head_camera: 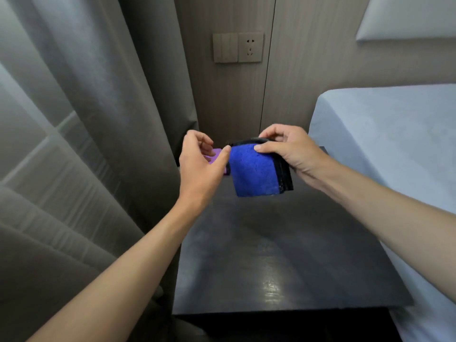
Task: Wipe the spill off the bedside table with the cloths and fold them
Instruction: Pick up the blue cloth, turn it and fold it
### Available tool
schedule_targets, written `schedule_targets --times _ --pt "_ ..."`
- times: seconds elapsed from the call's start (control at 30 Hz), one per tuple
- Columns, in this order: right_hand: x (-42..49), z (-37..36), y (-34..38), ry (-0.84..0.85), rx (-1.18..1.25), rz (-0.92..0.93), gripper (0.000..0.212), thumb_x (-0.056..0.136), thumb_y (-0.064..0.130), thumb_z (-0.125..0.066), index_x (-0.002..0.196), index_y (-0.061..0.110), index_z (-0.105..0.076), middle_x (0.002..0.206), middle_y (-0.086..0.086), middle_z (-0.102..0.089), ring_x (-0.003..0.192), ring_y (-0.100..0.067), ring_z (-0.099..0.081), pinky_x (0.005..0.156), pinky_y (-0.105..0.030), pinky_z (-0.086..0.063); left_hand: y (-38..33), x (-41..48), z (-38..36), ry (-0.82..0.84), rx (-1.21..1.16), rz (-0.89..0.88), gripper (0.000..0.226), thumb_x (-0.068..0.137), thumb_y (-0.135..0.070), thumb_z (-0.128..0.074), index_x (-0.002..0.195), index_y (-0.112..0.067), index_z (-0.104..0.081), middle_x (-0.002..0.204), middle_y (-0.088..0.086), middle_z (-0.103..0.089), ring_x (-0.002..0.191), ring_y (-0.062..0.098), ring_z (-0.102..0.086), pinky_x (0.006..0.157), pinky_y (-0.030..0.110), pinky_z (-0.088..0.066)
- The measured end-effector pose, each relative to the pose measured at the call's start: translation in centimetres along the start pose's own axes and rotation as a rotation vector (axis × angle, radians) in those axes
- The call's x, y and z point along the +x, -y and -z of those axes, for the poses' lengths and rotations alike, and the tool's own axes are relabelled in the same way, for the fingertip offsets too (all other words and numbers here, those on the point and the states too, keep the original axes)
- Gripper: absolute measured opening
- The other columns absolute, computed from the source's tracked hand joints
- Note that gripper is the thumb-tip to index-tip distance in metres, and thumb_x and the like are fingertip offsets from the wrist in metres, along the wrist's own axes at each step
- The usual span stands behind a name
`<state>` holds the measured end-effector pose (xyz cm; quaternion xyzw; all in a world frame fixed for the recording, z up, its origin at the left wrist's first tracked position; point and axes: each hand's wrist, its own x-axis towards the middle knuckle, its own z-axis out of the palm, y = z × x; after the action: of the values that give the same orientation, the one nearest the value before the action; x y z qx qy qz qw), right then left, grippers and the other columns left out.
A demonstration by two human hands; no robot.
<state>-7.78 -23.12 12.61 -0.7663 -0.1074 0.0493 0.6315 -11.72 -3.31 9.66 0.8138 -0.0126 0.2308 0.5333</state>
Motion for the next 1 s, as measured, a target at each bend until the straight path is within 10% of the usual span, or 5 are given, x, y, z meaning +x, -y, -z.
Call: schedule_targets --times 0.17,0.3,0.5,0.7,1.0 --pt "1.6 -0.4 2.4 -0.196 0.164 0.044 0.016 0.081 0.01 -0.081 0.094 0.014 -0.072 0.078 0.003 -0.073 0.068 -0.005 -0.067 0.062 -0.02 -0.051 -3.3 0.5 -2.7 0.245 0.02 -0.141 0.027 0.091 -0.031 -0.07 0.094 -0.01 -0.054 0.099 0.013 -0.058 0.081 0.01 -0.057 0.068 0.014 -0.042" --pt "1.7 -0.5 3.5 -0.15 0.341 0.051 0.034 0.083 0.016 -0.079 0.116 0.009 -0.072 0.101 -0.006 -0.076 0.093 -0.014 -0.071 0.077 -0.025 -0.054 -5.4 2.5 -3.7 0.15 0.008 -0.151 0.032 0.09 -0.027 -0.073 0.094 -0.002 -0.054 0.092 0.016 -0.062 0.081 0.025 -0.06 0.072 0.035 -0.051" --pt "2.0 0.2 3.7 -0.293 0.337 0.065 0.078 0.074 0.002 -0.085 0.143 0.01 -0.048 0.127 -0.01 -0.064 0.11 -0.012 -0.069 0.094 -0.031 -0.056 -6.5 5.5 -3.8 0.134 -0.052 -0.136 0.012 0.098 -0.016 -0.059 0.092 -0.005 -0.057 0.093 0.012 -0.06 0.074 0.008 -0.053 0.069 0.019 -0.044" --pt "2.3 -1.1 4.0 -0.46 0.12 -0.058 0.037 0.071 0.041 -0.089 0.092 0.019 -0.068 0.09 0.003 -0.072 0.09 -0.011 -0.069 0.082 -0.03 -0.058 -6.4 5.8 -4.4 0.123 -0.116 -0.095 0.01 0.1 -0.013 -0.055 0.101 -0.004 -0.058 0.111 0.014 -0.058 0.087 0.013 -0.065 0.074 0.021 -0.055" --pt "1.9 -2.6 4.1 -0.453 0.153 0.014 0.007 0.087 0.019 -0.078 0.086 0.022 -0.072 0.089 0.002 -0.073 0.089 -0.013 -0.069 0.083 -0.031 -0.059 -6.2 4.8 -4.3 0.125 -0.673 0.19 0.028 0.093 -0.001 -0.05 0.076 -0.011 -0.069 0.085 0.013 -0.069 0.085 0.023 -0.066 0.077 0.037 -0.052"
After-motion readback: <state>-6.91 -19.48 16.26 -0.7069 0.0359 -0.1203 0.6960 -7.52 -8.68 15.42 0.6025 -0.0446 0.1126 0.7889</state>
